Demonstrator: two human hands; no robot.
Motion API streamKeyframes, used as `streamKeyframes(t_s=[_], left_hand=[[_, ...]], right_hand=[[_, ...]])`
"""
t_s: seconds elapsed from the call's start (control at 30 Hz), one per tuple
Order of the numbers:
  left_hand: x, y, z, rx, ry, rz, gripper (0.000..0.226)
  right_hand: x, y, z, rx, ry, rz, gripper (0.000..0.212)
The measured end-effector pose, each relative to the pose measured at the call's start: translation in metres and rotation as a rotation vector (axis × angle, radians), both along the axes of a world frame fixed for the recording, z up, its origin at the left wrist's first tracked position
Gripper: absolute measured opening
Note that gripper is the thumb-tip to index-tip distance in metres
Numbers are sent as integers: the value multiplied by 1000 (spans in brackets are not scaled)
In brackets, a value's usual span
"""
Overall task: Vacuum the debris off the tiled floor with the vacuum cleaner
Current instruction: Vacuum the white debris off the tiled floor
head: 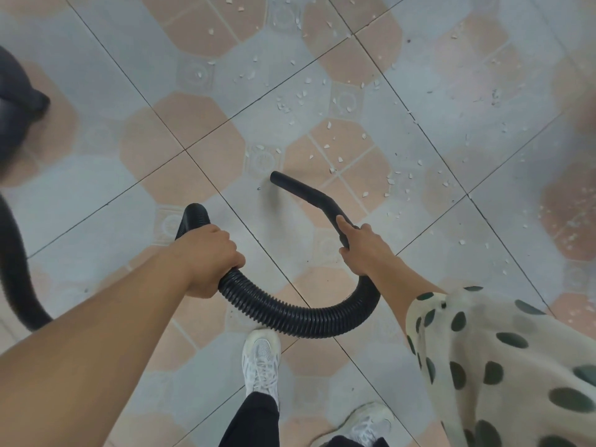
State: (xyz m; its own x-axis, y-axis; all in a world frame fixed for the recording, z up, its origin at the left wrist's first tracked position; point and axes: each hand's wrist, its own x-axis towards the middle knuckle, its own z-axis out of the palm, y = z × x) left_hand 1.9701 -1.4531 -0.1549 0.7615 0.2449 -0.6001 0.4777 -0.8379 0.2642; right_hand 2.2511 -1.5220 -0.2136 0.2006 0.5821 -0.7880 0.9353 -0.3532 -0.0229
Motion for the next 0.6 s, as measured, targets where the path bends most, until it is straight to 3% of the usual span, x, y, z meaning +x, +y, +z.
streamKeyframes(t_s=[0.43, 0.6], left_hand=[[-26, 40, -6, 74, 37, 106, 15], [-10, 26, -3, 78, 42, 104, 18]], right_hand=[[-30, 70, -17, 69, 26, 66, 70], [-4, 47, -11, 68, -63, -63, 70]])
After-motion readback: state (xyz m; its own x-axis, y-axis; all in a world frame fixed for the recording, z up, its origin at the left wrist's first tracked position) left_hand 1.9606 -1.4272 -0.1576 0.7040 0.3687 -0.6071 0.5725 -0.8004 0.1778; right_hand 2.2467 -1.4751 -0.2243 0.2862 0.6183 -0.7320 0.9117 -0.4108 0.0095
